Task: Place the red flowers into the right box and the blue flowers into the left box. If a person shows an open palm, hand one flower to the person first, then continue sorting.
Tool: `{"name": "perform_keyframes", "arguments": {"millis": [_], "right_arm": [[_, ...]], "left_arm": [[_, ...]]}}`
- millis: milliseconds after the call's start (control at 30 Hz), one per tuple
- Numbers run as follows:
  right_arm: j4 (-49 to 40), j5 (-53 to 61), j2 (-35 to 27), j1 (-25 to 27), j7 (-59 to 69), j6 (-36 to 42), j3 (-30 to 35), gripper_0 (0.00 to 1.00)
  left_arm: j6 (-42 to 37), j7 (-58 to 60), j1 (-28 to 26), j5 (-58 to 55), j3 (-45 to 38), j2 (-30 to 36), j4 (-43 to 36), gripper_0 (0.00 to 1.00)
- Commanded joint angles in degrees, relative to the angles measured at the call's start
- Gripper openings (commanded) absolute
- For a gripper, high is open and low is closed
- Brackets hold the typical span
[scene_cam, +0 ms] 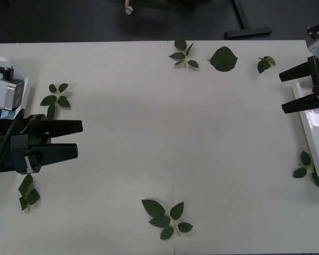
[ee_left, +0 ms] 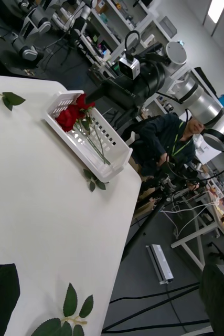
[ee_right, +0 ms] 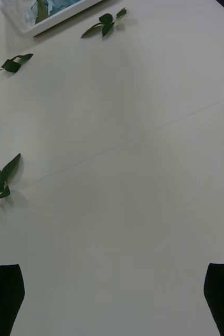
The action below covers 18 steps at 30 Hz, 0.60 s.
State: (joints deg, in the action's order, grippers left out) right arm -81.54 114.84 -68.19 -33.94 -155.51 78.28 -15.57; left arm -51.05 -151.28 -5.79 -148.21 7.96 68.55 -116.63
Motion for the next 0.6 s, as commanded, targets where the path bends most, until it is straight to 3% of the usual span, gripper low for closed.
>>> {"name": "perform_keyframes", "arguments": {"millis": [33,600], "right_arm": [[-0.28,0.65,0.16,0.37,0.51,0.38,0.02,1.0],[-0.28,0.65,0.16,0.37,0.51,0.38,0.02,1.0]], "left_arm": [[0.78,-3.72,2.63,0.03,-0.48,3.35,-1.85,1.0],[3.24,-3.72,4.21,0.82,-0.48,4.4,-0.53,1.0]]}}
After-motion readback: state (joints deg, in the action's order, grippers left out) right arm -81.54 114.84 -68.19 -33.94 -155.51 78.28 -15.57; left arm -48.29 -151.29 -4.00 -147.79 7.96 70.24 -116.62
